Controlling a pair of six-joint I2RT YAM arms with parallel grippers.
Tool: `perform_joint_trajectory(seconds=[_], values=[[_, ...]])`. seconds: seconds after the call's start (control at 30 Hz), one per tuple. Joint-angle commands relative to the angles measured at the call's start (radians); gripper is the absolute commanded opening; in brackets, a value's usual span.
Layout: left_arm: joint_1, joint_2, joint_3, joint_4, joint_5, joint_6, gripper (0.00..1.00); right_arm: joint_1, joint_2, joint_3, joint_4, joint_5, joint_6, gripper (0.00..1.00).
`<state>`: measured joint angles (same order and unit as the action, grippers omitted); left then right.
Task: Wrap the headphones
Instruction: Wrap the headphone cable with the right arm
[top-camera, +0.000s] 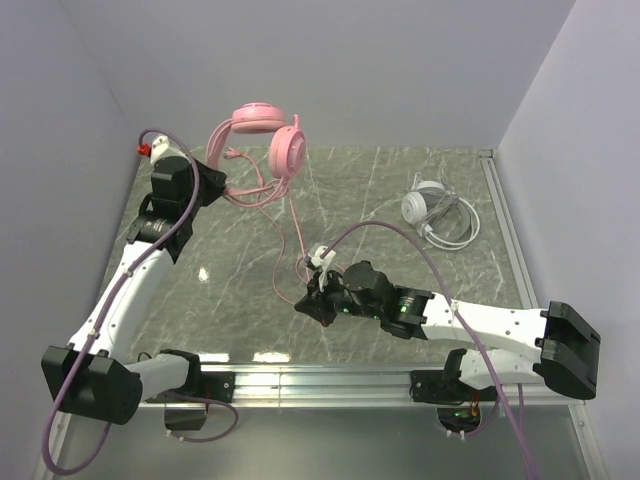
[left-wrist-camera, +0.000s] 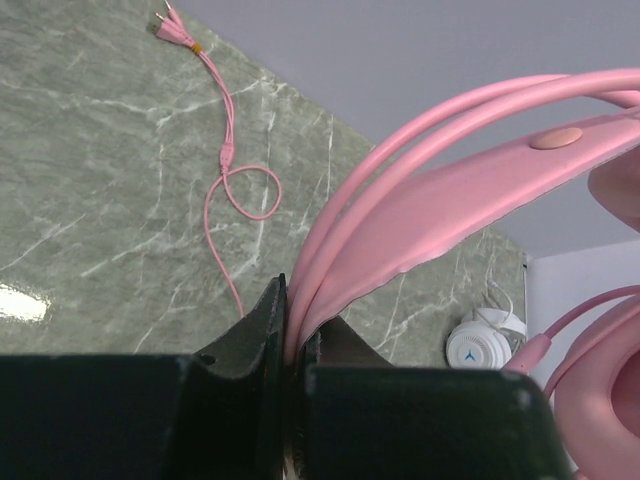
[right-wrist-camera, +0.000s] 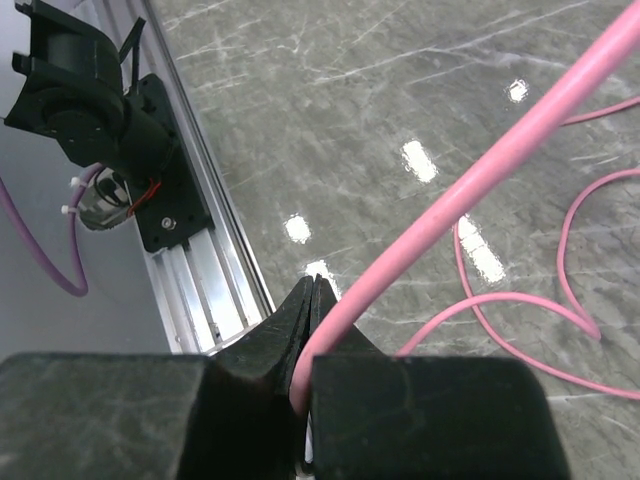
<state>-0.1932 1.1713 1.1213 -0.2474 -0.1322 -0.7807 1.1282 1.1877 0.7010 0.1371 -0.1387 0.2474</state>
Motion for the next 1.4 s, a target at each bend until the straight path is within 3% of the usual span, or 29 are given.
perform_joint_trajectory(seconds=[0.0, 0.33, 0.6, 0.73, 0.87, 1.17, 1.37], values=[[0.006, -0.059, 0.009, 0.174, -0.036, -0.055, 0.00, 0.015, 0.009, 0.011, 0.015, 0.014, 0.015, 0.00], [-0.017, -0.068, -0.026, 0.218, -0.156, 0.095, 0.00, 0.091, -0.016, 0.115, -0.197, 0.076, -0.017, 0.00], [-0.140, 0.036, 0.055, 0.132, -0.446, 0.349, 0.01, 0.117, -0.023, 0.225, -0.422, 0.137, -0.060, 0.00], [-0.190, 0.077, 0.052, 0.140, -0.471, 0.471, 0.01, 0.117, 0.018, 0.326, -0.557, 0.234, -0.091, 0.00], [-0.235, 0.111, 0.028, 0.160, -0.416, 0.703, 0.00, 0.117, 0.030, 0.385, -0.632, 0.297, -0.112, 0.00], [-0.301, 0.110, -0.018, 0.137, -0.291, 0.929, 0.00, 0.119, 0.007, 0.500, -0.741, 0.413, -0.154, 0.00], [-0.365, 0.126, -0.035, 0.109, -0.377, 1.057, 0.00, 0.114, 0.023, 0.600, -0.846, 0.563, -0.163, 0.00]])
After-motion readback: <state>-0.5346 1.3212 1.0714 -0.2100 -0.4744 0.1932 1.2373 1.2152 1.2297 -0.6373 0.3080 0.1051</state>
